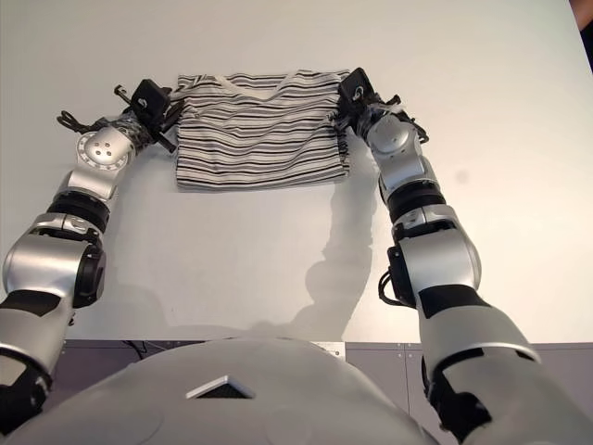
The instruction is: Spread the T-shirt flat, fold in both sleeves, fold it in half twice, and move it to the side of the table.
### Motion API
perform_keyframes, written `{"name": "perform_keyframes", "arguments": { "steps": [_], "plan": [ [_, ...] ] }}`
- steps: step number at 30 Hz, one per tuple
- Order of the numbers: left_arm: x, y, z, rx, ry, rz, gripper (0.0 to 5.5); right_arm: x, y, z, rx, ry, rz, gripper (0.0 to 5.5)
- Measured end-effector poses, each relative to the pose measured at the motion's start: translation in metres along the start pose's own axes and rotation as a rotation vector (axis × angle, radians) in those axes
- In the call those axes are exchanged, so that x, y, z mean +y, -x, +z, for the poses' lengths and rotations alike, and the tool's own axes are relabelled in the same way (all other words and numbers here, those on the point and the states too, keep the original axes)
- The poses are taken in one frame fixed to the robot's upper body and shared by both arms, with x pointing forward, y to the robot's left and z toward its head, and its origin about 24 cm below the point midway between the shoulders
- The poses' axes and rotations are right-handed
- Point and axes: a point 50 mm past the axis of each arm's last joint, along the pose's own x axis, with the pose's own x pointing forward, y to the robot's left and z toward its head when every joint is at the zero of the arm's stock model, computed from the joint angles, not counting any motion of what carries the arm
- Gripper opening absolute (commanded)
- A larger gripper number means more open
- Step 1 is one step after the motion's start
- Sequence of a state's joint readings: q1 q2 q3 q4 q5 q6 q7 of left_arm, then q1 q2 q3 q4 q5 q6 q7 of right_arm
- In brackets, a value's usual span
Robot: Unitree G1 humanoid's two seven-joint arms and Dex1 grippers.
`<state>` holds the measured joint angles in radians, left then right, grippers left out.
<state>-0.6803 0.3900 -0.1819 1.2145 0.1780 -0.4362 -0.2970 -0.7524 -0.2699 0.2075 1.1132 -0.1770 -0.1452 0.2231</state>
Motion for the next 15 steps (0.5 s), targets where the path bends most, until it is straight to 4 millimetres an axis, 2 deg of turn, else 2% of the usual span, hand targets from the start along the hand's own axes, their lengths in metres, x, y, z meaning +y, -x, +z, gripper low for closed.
{"name": "perform_keyframes", "arguments": {
  "steps": [1, 4, 5, 6, 7, 8, 10, 11, 15],
  "plan": [
    [0.002, 0.000, -0.001, 0.012, -0.006, 0.027, 1.31, -0.003, 0.000, 0.004, -0.025, -0.007, -0.014, 2.09],
    [0.013, -0.001, -0.002, 0.061, -0.023, 0.089, 1.31, -0.009, -0.001, 0.029, -0.186, -0.046, -0.009, 2.09],
    [0.014, -0.001, -0.001, 0.070, -0.030, 0.094, 1.31, -0.007, -0.002, 0.037, -0.224, -0.034, 0.018, 2.09],
    [0.016, -0.002, -0.003, 0.103, -0.040, 0.104, 1.31, 0.003, -0.005, 0.050, -0.258, 0.027, 0.088, 2.09],
    [0.016, -0.002, -0.005, 0.130, -0.047, 0.109, 1.31, 0.014, -0.009, 0.054, -0.243, 0.102, 0.146, 2.09],
    [0.016, -0.001, -0.008, 0.156, -0.045, 0.114, 1.31, 0.022, -0.012, 0.052, -0.210, 0.157, 0.172, 2.09],
    [0.015, 0.000, -0.015, 0.217, -0.035, 0.139, 1.31, 0.031, -0.013, 0.026, -0.051, 0.284, 0.171, 2.09],
    [0.016, -0.001, -0.015, 0.234, -0.030, 0.151, 1.31, 0.028, -0.014, 0.024, -0.027, 0.332, 0.129, 2.09],
    [0.022, 0.003, -0.020, 0.238, 0.079, 0.252, 1.31, -0.012, -0.005, 0.001, 0.115, 0.435, -0.003, 2.09]
  ]
}}
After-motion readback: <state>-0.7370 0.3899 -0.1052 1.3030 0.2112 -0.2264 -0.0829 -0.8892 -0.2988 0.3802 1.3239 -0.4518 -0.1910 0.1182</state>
